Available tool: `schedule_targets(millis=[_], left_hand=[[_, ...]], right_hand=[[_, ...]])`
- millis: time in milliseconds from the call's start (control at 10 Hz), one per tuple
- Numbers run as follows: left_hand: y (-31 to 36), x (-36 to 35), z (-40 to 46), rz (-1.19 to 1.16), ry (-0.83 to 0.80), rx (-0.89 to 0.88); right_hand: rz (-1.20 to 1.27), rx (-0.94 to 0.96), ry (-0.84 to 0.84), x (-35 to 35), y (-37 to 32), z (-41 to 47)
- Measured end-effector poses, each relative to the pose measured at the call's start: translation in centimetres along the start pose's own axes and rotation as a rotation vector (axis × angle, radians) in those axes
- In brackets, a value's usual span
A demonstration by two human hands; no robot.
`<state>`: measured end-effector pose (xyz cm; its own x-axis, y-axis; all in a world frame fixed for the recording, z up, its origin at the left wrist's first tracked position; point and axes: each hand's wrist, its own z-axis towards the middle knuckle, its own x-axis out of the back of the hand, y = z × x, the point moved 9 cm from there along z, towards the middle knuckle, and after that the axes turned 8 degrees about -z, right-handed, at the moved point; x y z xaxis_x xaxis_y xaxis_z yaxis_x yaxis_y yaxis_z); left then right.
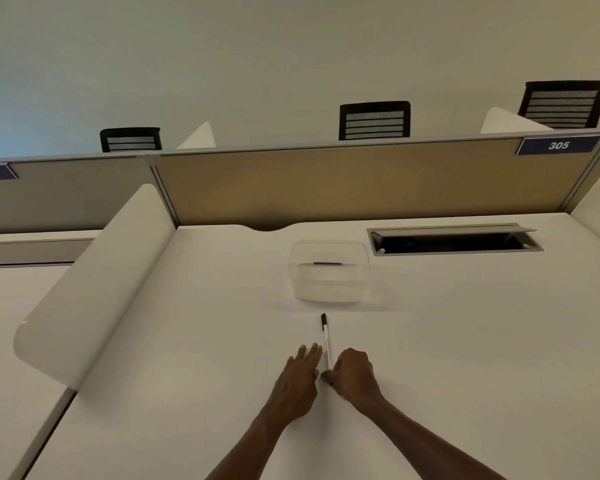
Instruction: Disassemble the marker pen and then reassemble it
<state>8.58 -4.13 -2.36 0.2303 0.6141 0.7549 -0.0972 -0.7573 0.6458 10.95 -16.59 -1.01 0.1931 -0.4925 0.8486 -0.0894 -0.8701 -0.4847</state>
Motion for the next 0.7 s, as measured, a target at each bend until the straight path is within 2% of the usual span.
schedule_targets(millis=[400,500,700], left_hand=[[0.0,0.2,-0.3,0.005,-0.022,0.018],[-0.2,0.5,-0.5,0.011,0.001,0.011],[-0.4,2.5,-0.7,-0.007,0.108,0.009]], right_hand=[[0.075,0.082,-0.105,-0.9,-0.4,0.1],[0.124,0.106,-0.052,-0.2,-0.4,0.1],[0.021,0.187,0.349,3.1,0.5,-0.3]])
